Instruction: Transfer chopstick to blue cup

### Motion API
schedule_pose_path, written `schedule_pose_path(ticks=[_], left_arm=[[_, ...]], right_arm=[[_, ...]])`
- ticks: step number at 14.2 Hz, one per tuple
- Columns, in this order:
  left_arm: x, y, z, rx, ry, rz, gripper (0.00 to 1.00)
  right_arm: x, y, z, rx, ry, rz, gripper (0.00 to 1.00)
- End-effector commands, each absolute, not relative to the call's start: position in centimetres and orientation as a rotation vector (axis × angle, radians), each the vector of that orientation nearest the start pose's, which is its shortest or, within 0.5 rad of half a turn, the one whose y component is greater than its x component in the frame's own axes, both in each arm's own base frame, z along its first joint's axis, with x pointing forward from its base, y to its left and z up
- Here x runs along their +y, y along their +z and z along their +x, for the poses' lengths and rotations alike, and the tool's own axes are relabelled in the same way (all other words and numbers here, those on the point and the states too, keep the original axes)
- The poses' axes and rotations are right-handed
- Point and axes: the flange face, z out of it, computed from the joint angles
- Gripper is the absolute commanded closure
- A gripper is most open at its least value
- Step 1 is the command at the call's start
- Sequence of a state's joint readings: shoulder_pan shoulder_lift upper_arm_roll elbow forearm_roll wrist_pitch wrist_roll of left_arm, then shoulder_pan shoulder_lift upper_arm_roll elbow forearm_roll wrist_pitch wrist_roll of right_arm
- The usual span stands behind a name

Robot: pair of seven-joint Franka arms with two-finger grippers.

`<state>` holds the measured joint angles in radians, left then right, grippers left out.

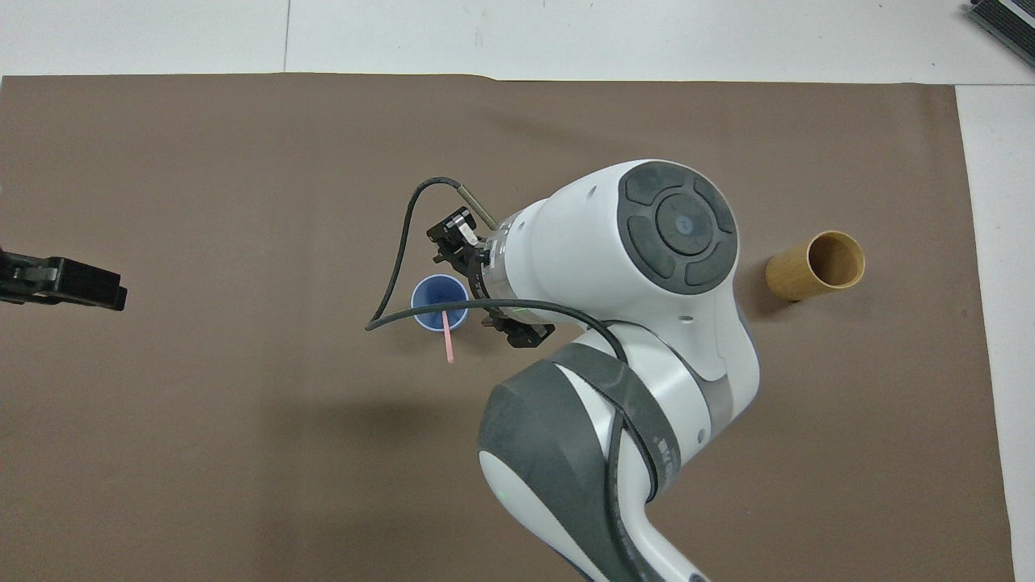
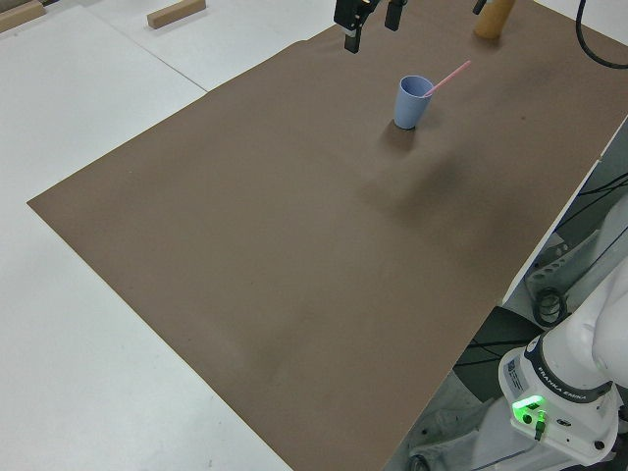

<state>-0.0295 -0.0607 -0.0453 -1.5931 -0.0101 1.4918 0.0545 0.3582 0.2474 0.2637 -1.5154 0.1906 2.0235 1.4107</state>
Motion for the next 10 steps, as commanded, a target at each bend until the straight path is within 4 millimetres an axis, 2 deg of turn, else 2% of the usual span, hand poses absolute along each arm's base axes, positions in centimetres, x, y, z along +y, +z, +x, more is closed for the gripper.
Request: schedule_pose_path(ticks=[1, 2, 3, 6, 7, 8, 10], left_arm=[[-3.8, 64.4, 52.2, 0.194, 0.073, -3.140, 0.00], [-3.8, 64.4, 52.2, 0.194, 0.073, -3.140, 0.00], [-3.8, 64.4, 52.2, 0.194, 0.073, -3.140, 0.00], [-3.8, 64.4, 52.2, 0.194, 0.073, -3.140, 0.00], [-3.8, 64.4, 52.2, 0.196, 0.073, -3.140, 0.00], [-3.8, 64.4, 52.2, 0.194, 0.073, -3.140, 0.00], [-3.8, 64.4, 52.2, 0.194, 0.073, -3.140, 0.00]], right_arm=[[36.0, 56.6, 53.1, 1.052, -0.032, -2.709, 0.09], [34.6, 57.3, 52.8, 0.954, -0.078, -2.807, 0.09], [32.4, 58.1, 53.0, 0.879, -0.078, -2.868, 0.09], [24.0, 61.3, 53.3, 0.647, -0.103, -2.991, 0.08], [21.9, 61.7, 53.2, 0.604, -0.115, -3.011, 0.06], [20.0, 61.7, 53.0, 0.563, -0.126, -3.032, 0.05], [17.7, 62.3, 53.0, 0.436, -0.154, -3.074, 0.04]])
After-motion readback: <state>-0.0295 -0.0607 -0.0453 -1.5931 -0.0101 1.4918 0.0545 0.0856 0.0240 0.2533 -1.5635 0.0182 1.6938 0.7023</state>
